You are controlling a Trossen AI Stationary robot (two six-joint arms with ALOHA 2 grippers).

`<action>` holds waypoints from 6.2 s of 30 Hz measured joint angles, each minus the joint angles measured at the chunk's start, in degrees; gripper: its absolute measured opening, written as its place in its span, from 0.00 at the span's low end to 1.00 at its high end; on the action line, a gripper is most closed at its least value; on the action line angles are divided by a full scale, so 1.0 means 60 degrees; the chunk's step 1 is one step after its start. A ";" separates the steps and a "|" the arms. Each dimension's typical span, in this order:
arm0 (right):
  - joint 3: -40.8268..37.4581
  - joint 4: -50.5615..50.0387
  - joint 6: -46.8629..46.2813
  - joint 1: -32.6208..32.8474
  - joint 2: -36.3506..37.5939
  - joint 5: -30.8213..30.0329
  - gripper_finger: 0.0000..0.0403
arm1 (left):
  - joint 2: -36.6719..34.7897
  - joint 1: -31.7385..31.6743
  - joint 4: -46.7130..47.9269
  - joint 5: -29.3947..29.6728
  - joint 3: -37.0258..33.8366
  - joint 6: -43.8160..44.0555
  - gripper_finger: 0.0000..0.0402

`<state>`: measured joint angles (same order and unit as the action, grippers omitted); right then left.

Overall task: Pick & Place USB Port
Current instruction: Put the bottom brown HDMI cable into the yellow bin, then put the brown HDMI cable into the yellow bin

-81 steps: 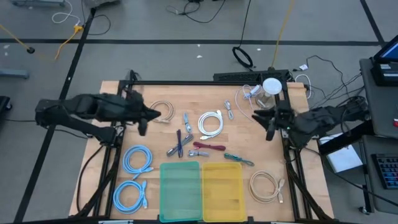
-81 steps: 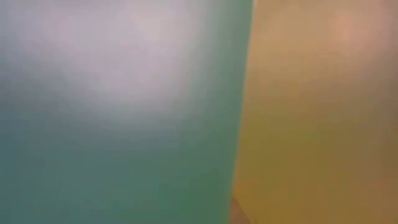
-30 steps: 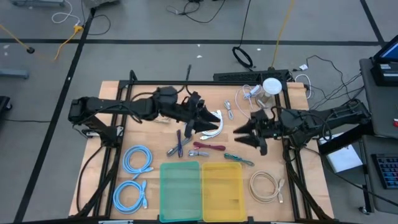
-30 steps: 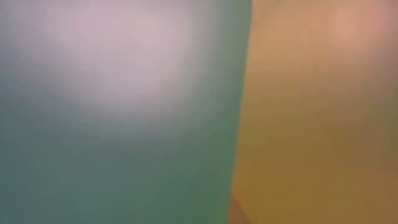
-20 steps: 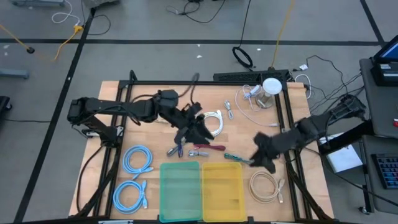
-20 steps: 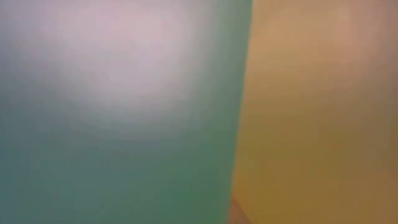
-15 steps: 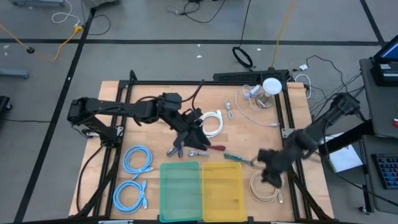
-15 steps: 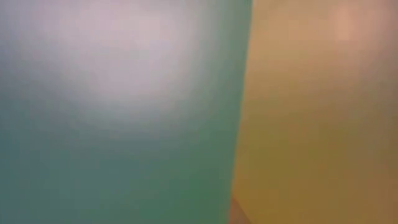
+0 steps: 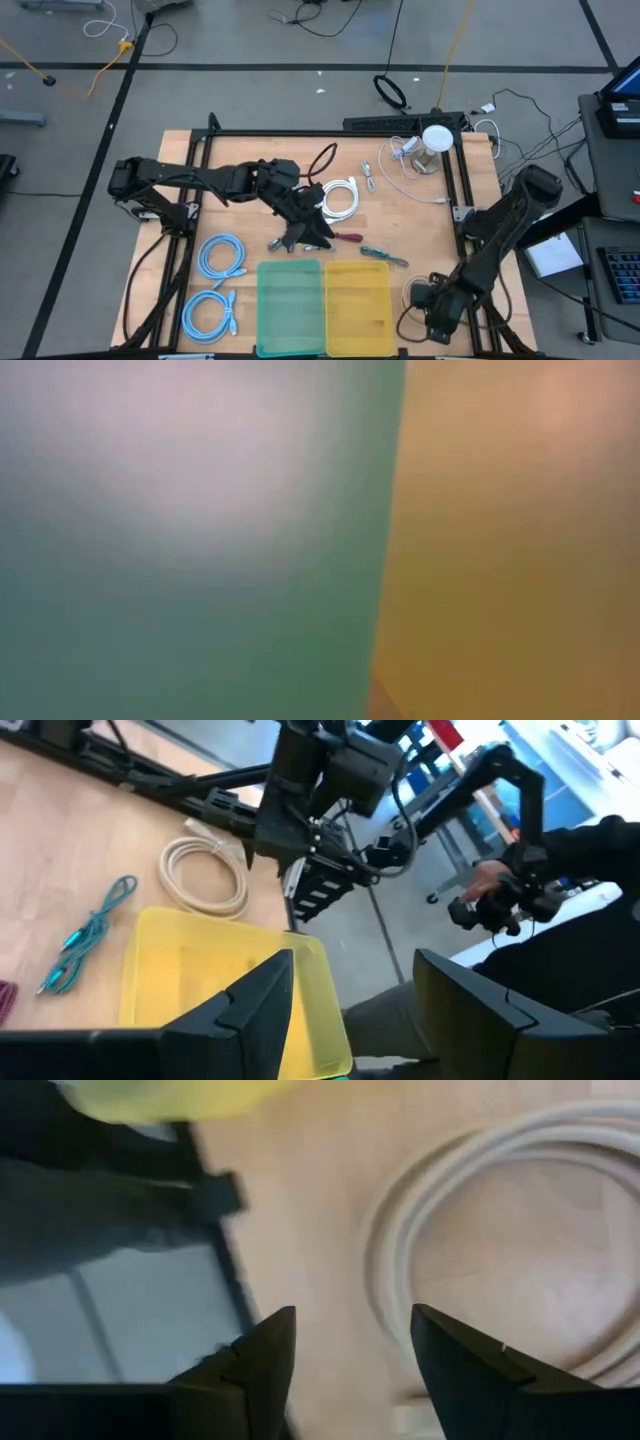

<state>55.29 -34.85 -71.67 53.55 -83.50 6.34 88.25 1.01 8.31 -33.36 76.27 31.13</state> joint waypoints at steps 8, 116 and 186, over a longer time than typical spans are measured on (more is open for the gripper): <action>0.0000 -0.0013 0.0173 0.0419 -0.1792 -0.0075 0.57 | 0.0000 -0.0016 0.0231 0.0007 0.0000 0.0086 0.53; 0.8109 -0.3325 0.5058 -0.1623 -0.5399 -0.2818 0.18 | -0.0262 0.5301 0.3659 1.1178 -0.0007 0.7017 0.53; 0.4976 -0.2475 0.4846 -0.6237 -0.0031 -0.4708 0.37 | -0.0718 -0.5224 0.7298 0.8207 -0.4470 0.0505 0.53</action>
<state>85.14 -49.70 -42.59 16.13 -83.69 -21.91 83.94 -30.33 52.10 15.88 49.45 34.16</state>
